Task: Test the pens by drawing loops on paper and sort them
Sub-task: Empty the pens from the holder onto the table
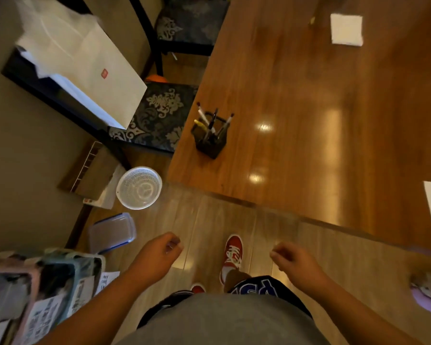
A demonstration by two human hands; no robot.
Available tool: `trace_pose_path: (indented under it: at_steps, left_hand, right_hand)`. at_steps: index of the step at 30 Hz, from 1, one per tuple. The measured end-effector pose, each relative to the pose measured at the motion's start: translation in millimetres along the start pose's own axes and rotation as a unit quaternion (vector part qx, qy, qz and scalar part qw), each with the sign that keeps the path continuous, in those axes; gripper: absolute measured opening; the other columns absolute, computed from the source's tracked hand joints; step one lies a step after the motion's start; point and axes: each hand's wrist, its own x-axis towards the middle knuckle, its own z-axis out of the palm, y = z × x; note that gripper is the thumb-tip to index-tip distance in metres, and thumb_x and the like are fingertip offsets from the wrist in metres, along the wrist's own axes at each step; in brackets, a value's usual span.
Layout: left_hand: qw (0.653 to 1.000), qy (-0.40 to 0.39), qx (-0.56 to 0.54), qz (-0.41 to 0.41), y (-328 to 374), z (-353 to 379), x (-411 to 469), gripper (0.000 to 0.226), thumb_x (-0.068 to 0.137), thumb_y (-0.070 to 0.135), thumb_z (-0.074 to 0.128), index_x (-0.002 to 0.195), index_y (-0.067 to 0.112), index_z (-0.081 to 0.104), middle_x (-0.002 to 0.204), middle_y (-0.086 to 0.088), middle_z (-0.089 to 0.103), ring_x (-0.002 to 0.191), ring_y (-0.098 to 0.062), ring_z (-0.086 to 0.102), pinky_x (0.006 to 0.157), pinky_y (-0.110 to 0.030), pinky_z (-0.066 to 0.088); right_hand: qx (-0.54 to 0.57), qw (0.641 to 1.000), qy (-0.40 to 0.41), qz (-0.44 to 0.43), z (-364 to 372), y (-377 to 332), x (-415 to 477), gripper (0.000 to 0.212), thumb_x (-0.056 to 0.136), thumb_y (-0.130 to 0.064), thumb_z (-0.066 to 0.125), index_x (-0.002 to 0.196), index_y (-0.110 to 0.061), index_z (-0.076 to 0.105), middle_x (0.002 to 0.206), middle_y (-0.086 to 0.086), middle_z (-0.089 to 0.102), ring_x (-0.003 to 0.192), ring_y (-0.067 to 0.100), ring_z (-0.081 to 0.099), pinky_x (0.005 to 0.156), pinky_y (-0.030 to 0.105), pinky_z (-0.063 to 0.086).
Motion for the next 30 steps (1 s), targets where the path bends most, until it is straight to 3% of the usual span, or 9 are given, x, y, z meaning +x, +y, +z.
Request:
trace_pose_path:
  at_steps: [2,6,12,16,20,24,27,30]
  left_hand:
    - [0.998,0.031,0.034,0.035,25,-5,18,0.012,0.090,0.032,0.065,0.102,0.031,0.062,0.100,0.013,0.064,0.090,0.000,0.060,0.074,-0.018,0.043]
    - [0.986,0.096,0.097,0.092,70,-20,56,0.033,0.089,0.034,0.065,0.120,0.023,0.059,0.119,0.008,0.056,0.104,-0.009,0.054,0.082,-0.024,0.039]
    - [0.971,0.125,0.171,0.116,107,-39,111,0.053,0.087,0.045,0.063,0.132,0.022,0.050,0.140,0.000,0.044,0.122,-0.020,0.047,0.094,-0.032,0.043]
    - [0.966,0.093,0.221,0.094,111,-45,137,0.078,0.088,0.052,0.059,0.150,0.018,0.027,0.160,-0.003,0.016,0.144,-0.024,0.022,0.112,-0.041,0.034]
    - [0.958,0.066,0.256,0.115,113,-49,155,0.090,0.087,0.055,0.057,0.154,0.020,0.009,0.162,-0.002,-0.002,0.149,-0.022,0.004,0.117,-0.041,0.024]
    - [0.953,0.058,0.265,0.133,117,-54,168,0.089,0.086,0.054,0.057,0.154,0.020,0.010,0.162,-0.002,0.003,0.148,-0.020,0.006,0.117,-0.039,0.022]
    - [0.954,0.055,0.256,0.143,116,-58,178,0.091,0.084,0.052,0.060,0.153,0.019,0.013,0.162,-0.003,0.007,0.149,-0.020,0.004,0.118,-0.040,0.019]
    - [0.951,0.047,0.270,0.141,114,-59,184,0.095,0.082,0.056,0.059,0.154,0.019,0.011,0.162,-0.005,0.007,0.149,-0.023,0.004,0.117,-0.041,0.020]
  right_hand:
    - [-0.004,0.998,-0.004,-0.060,-17,-33,19,0.003,0.090,-0.036,0.067,0.088,-0.037,0.064,0.082,-0.009,0.069,0.077,-0.002,0.063,0.060,0.013,0.049]
    - [0.021,0.989,-0.023,-0.142,-40,-89,62,0.025,0.081,-0.040,0.076,0.099,-0.043,0.059,0.092,-0.014,0.065,0.087,-0.007,0.059,0.067,0.011,0.050]
    - [0.082,0.978,0.000,-0.194,-45,-154,144,0.090,0.063,-0.048,0.086,0.138,-0.041,0.037,0.133,-0.017,0.051,0.120,-0.001,0.049,0.093,0.026,0.047]
    - [0.084,0.975,0.014,-0.205,-35,-185,182,0.117,0.061,-0.045,0.089,0.151,-0.038,0.014,0.155,-0.010,0.031,0.139,0.007,0.032,0.111,0.035,0.037]
    - [0.065,0.972,0.033,-0.222,-25,-200,196,0.107,0.060,-0.043,0.089,0.146,-0.037,0.024,0.147,-0.011,0.041,0.134,0.005,0.038,0.109,0.031,0.038]
    - [0.087,0.966,0.037,-0.241,-17,-210,201,0.079,0.060,-0.037,0.088,0.124,-0.043,0.041,0.124,-0.018,0.056,0.118,-0.003,0.051,0.100,0.035,0.049]
    - [0.094,0.966,0.044,-0.237,-12,-218,205,0.071,0.061,-0.036,0.088,0.119,-0.034,0.048,0.118,-0.017,0.059,0.114,-0.001,0.054,0.094,0.035,0.051]
    - [0.110,0.965,0.055,-0.233,-11,-220,208,0.064,0.064,-0.033,0.084,0.117,-0.038,0.049,0.114,-0.017,0.061,0.109,-0.001,0.058,0.088,0.035,0.054]
